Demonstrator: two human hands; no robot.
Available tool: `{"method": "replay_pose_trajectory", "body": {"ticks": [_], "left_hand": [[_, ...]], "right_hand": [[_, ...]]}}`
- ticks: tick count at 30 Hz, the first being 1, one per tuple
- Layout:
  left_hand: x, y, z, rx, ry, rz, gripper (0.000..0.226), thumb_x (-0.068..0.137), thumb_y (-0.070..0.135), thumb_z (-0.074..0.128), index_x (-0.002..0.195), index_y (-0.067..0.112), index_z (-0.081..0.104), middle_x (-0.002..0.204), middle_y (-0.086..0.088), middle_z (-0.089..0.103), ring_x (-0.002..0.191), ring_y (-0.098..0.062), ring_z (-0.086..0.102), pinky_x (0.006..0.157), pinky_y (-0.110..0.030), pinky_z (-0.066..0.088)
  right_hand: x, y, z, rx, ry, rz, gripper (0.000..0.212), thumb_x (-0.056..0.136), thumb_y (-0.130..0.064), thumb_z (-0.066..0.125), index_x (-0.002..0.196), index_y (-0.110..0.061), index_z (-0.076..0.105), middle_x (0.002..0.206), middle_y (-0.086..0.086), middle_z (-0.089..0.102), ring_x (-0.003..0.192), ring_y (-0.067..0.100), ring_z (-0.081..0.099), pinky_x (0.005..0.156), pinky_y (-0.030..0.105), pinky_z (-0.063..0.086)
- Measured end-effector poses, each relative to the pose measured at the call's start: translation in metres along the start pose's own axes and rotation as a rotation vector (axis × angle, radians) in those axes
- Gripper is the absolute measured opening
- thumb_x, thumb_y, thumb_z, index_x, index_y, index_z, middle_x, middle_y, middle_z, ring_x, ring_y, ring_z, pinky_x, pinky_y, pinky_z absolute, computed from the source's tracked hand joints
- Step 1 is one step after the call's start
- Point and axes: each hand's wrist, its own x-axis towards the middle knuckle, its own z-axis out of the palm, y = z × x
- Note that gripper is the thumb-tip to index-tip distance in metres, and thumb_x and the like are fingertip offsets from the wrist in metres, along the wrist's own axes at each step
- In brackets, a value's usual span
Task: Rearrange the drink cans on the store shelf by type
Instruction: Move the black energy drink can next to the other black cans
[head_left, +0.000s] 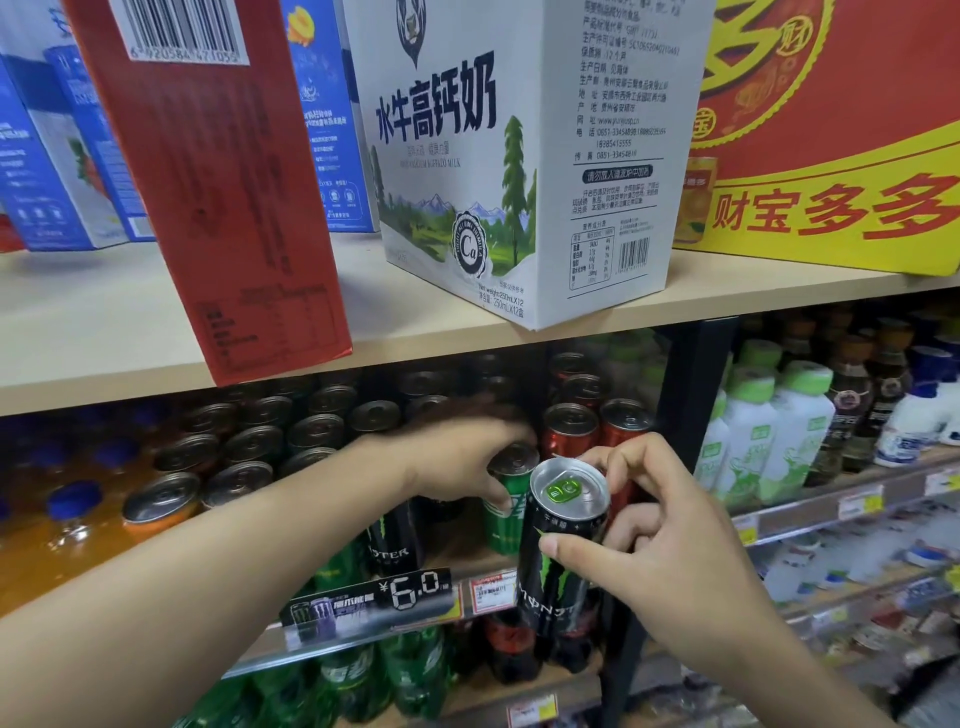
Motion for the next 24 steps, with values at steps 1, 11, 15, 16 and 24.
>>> {"method": "replay_pose_trajectory", "body": {"ticks": [1,11,15,16,24], "left_hand": [[-0.002,-0.002,0.001,0.004,0.02,0.004,0.068,0.078,0.034,0.079,0.137,0.021,0.048,0.136,-0.005,0.059,0.12,-0.023,0.055,0.098,-0.037,0.044],[-0.045,-0.01,-0.023,0.155,0.369,0.082,0.054,0.078,0.044,0.076,0.127,0.026,0.061,0.125,0.004,0.065,0.117,-0.017,0.051,0.099,-0.035,0.04],[-0.1,-0.013,-0.032,-0.372,0.659,-0.117,0.014,0.09,0.027,0.068,0.104,0.028,0.07,0.097,0.015,0.072,0.092,0.003,0.063,0.079,-0.015,0.043],[-0.112,-0.012,-0.027,-0.489,0.732,-0.149,0.01,0.091,0.025,0.067,0.1,0.027,0.072,0.093,0.014,0.074,0.091,0.001,0.064,0.077,-0.013,0.044],[-0.18,0.001,0.014,-0.835,0.964,-0.279,0.016,0.091,0.033,0.057,0.096,0.027,0.072,0.089,0.002,0.074,0.088,-0.012,0.066,0.077,-0.018,0.048]], "right_hand": [[-0.001,0.0,0.001,0.003,-0.003,-0.001,0.051,0.063,-0.028,0.092,0.078,-0.031,0.043,0.103,-0.022,0.07,0.041,0.014,0.05,0.057,0.033,0.047],[0.001,0.0,0.014,0.018,0.033,0.026,0.049,0.063,-0.032,0.09,0.077,-0.034,0.043,0.086,-0.002,0.076,0.044,0.015,0.051,0.062,0.045,0.054],[0.013,-0.003,0.028,0.004,-0.028,-0.036,0.047,0.066,-0.031,0.089,0.085,-0.034,0.046,0.091,-0.008,0.074,0.045,0.014,0.051,0.07,0.049,0.056],[0.017,-0.003,0.031,-0.011,-0.053,-0.059,0.047,0.067,-0.032,0.089,0.088,-0.035,0.047,0.094,-0.011,0.073,0.046,0.013,0.053,0.072,0.048,0.056],[0.064,-0.011,0.057,-0.38,-0.306,-0.21,0.078,0.077,-0.05,0.077,0.142,-0.052,0.034,0.123,-0.008,0.049,0.12,0.013,0.044,0.103,0.032,0.037]]}}
